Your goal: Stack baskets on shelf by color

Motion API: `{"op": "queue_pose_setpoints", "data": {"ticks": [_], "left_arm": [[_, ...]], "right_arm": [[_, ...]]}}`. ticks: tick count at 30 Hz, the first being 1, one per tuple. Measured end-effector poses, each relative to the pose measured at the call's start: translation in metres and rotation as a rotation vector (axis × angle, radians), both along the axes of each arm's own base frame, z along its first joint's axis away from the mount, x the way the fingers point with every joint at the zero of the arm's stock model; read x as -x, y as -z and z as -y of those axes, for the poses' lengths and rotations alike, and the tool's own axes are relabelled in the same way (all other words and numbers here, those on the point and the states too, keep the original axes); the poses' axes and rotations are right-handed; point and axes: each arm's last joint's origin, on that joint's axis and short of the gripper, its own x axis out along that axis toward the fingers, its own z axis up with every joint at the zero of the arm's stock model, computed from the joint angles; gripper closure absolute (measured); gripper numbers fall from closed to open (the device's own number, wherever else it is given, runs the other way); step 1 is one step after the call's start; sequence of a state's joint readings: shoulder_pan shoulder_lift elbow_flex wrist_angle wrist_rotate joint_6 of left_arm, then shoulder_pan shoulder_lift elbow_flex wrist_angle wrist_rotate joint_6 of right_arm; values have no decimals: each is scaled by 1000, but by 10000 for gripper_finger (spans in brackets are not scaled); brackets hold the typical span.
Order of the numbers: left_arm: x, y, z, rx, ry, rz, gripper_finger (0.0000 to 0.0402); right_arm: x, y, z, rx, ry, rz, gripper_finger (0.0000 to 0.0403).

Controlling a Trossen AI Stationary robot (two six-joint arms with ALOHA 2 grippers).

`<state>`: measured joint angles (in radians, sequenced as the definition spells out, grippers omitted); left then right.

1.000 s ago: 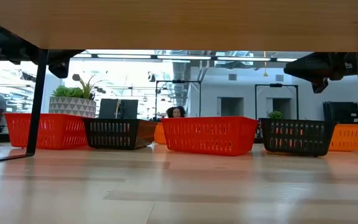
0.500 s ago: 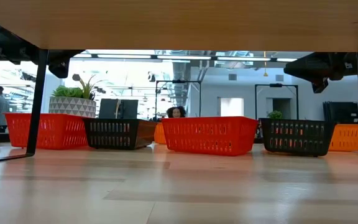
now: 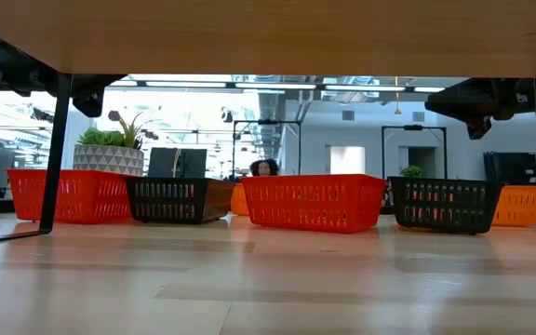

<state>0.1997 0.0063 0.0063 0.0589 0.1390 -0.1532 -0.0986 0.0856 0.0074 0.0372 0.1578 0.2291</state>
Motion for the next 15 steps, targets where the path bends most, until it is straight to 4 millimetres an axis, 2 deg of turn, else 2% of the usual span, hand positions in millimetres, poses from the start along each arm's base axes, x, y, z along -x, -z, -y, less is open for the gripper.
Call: {"op": "queue_pose_setpoints", "data": {"ticks": [5,11,15], "left_arm": [[0,-1,0,96,-1,15,401],[0,-1,-1,289,-21,38,401],[0,-1,-2,407,-43,54,401]], "right_arm": [[0,0,0,0,0,0,305],[0,0,1,74,9,-19,305],[0,0,1,10,14,2,305]]}}
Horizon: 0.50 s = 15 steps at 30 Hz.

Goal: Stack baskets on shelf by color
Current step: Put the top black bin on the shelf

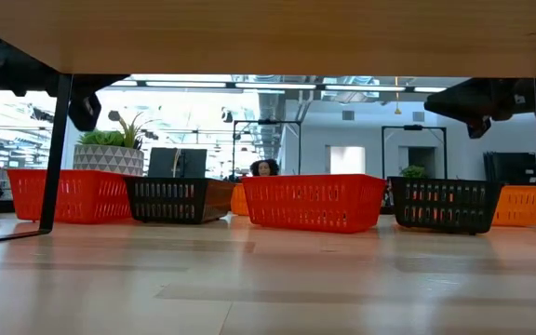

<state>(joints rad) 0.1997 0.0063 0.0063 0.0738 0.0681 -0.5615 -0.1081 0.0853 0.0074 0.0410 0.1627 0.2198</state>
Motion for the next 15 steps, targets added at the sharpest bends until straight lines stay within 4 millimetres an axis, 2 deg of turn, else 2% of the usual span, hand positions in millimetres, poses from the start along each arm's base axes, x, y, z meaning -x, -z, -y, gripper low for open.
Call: {"op": "queue_pose_setpoints", "data": {"ticks": [7,15], "left_arm": [[1,-1,-3,265,-94,57,401],[1,0,-6,288,-180,73,401]], "right_arm": [[0,0,0,-183,7,51,305],[0,0,0,-342,12,99,305]]}}
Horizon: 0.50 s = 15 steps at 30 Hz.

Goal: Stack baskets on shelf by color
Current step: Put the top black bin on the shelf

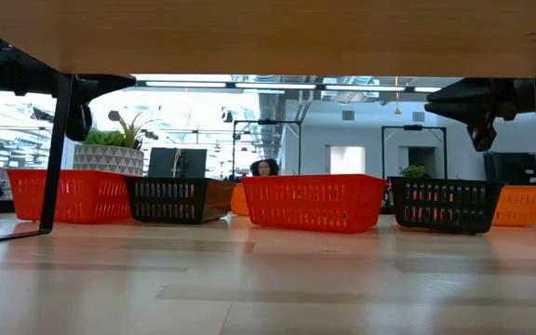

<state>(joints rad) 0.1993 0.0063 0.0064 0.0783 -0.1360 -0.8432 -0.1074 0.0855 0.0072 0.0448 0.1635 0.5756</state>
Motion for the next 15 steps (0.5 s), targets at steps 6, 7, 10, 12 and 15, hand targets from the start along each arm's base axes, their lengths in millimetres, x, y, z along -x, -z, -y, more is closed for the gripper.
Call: {"op": "queue_pose_setpoints", "data": {"ticks": [6,7,10,12,15], "left_arm": [[1,0,-2,-1,-89,-2,401],[1,0,-3,0,-99,-2,401],[1,0,-3,1,-110,-3,401],[1,0,-3,2,-112,-2,401],[1,0,-3,-2,-113,-4,401]], "right_arm": [[0,0,0,-216,7,60,305],[0,0,0,-240,8,67,305],[0,0,0,-291,10,81,305],[0,0,0,-316,10,88,305],[0,0,0,-329,10,91,305]]}}
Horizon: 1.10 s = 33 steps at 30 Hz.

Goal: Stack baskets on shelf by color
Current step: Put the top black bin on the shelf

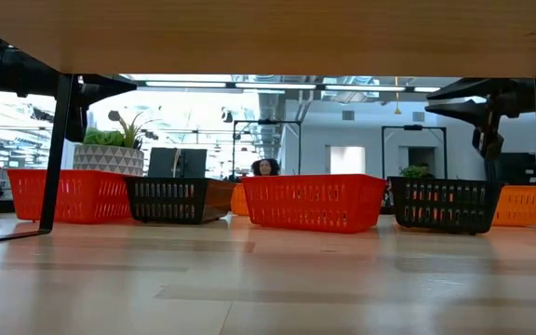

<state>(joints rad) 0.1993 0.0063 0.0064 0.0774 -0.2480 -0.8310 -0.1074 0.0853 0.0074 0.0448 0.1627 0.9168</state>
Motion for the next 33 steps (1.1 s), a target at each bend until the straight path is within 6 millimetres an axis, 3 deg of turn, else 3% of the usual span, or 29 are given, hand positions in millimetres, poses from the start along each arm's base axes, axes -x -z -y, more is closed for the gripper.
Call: {"op": "queue_pose_setpoints", "data": {"ticks": [8,16,20,26,33], "left_arm": [[0,-3,0,60,11,67,394],[5,-24,0,59,-6,302,326],[10,-40,1,32,-24,366,296],[21,-79,3,-22,-42,376,277],[12,-123,1,25,-48,104,275]], "right_arm": [[0,0,1,-39,22,12,305],[2,-20,2,45,44,155,305],[9,-49,5,144,156,231,305],[17,-93,9,277,310,201,305],[0,-148,16,321,316,-114,305]]}}
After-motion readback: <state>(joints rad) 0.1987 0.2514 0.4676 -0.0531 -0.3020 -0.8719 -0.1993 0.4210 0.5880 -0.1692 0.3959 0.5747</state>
